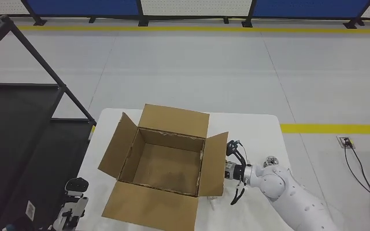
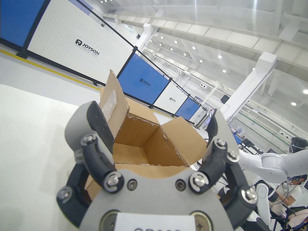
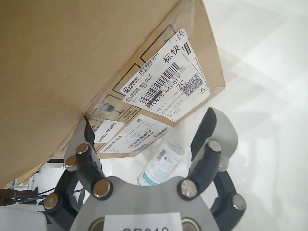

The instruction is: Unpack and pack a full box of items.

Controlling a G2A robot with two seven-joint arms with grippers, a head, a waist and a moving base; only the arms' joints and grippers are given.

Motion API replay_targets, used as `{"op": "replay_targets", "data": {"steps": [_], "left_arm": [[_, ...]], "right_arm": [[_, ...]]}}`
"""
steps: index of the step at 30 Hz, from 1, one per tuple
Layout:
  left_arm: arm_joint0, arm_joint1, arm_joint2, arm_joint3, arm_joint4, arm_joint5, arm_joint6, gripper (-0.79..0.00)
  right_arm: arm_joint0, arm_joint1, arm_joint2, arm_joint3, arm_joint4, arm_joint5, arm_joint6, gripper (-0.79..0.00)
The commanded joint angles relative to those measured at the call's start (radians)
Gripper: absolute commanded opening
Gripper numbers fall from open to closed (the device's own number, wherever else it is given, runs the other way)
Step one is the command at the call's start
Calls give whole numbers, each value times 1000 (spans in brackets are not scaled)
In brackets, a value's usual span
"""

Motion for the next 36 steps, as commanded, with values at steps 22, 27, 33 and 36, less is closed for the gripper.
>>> {"op": "replay_targets", "data": {"steps": [22,27,33,36], "left_arm": [[0,0,0,0,0,0,0,0],[0,0,0,0,0,0,0,0],[-6,2,1,1,-16,37,-48,0],[-5,5,-9,21,-24,45,-90,0]], "right_arm": [[3,-23,32,-22,-225,72,-85,0],[-140,42,165,-178,-332,41,-76,0],[-396,121,354,-461,-488,-15,-12,0],[-522,145,426,-581,-474,-41,29,0]]}}
